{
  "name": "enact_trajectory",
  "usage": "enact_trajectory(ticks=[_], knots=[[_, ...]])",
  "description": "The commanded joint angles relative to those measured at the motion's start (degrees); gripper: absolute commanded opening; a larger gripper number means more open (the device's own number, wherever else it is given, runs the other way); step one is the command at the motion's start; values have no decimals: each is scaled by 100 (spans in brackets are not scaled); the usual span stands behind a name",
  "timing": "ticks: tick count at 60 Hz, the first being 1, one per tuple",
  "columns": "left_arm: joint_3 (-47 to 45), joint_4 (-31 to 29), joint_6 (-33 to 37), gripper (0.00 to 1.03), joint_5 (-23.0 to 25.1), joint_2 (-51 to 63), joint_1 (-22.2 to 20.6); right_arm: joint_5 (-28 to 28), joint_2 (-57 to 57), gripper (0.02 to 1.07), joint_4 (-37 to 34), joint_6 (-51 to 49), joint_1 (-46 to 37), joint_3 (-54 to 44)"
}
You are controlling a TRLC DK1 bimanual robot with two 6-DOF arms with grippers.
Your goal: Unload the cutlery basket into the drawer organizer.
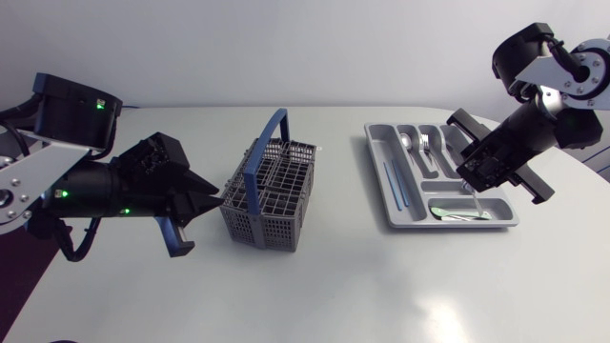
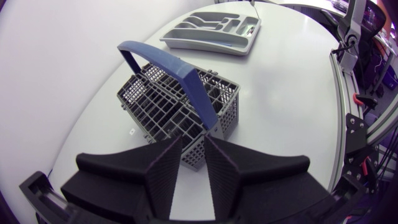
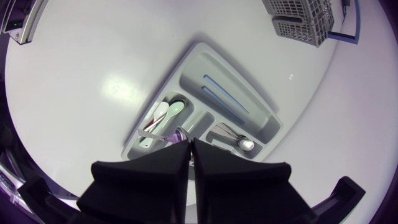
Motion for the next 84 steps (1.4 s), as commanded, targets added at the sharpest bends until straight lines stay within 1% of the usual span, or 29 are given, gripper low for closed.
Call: enact_trajectory(ticks=[1,19,47,74,84], knots=[[-153,73,101,28,39,109,-51,148,147,8,-174,-351,-57,-27],[-268,266,83,28,48,224,-25,253,631,8,-148,-377,-207,272],[-92,310,74,28,4,531,-25,253,1571,8,-130,-386,-699,957],[233,310,4,28,-199,1085,-218,244,2564,8,-139,-412,-1130,1687],[304,372,-49,28,-269,1252,-253,244,2775,8,-139,-421,-1174,1731]])
